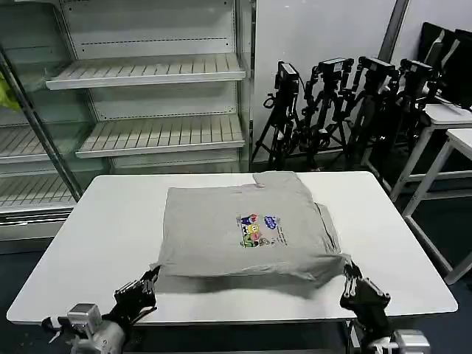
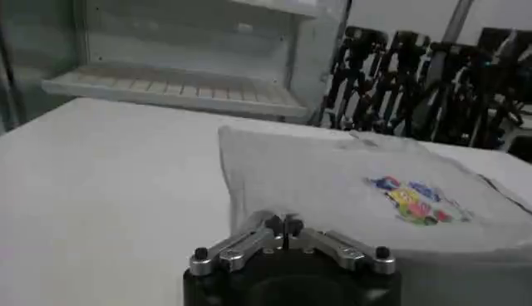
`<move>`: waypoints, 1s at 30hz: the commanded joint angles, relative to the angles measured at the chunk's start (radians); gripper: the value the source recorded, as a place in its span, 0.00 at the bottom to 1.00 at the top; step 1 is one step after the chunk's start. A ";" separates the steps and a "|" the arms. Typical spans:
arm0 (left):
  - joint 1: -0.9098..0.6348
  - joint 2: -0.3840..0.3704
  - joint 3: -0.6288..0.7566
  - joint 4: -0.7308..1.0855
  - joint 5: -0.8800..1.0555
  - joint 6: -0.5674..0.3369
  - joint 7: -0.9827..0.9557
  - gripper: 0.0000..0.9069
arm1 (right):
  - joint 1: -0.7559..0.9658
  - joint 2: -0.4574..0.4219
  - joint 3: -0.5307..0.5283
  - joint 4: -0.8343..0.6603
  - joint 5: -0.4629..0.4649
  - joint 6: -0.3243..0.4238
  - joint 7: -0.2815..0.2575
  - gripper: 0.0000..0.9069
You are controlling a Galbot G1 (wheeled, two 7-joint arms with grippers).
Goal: Fold and organize the clothes.
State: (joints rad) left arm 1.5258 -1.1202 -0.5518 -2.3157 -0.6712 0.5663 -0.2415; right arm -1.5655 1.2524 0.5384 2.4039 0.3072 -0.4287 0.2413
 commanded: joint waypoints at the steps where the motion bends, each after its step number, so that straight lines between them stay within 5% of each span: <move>1: -0.225 0.046 0.042 0.143 -0.016 -0.002 0.012 0.01 | 0.242 -0.067 -0.016 -0.144 0.065 -0.030 0.001 0.00; 11: -0.323 0.061 0.116 0.254 0.038 -0.013 0.015 0.02 | 0.414 -0.092 -0.113 -0.342 0.105 -0.071 0.013 0.00; 27: -0.356 0.001 0.194 0.339 0.176 -0.011 0.002 0.02 | 0.547 -0.030 -0.217 -0.550 0.031 -0.076 0.005 0.00; 29: -0.354 -0.005 0.193 0.346 0.185 -0.010 -0.004 0.12 | 0.554 -0.021 -0.224 -0.562 0.024 -0.074 0.004 0.00; 30: -0.353 -0.007 0.192 0.349 0.186 -0.009 -0.006 0.28 | 0.557 -0.016 -0.228 -0.570 0.019 -0.074 0.004 0.00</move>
State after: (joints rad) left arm 1.2004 -1.1101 -0.3872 -2.0203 -0.5424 0.5556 -0.2394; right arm -1.0749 1.2194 0.3461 1.9336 0.3427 -0.4999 0.2451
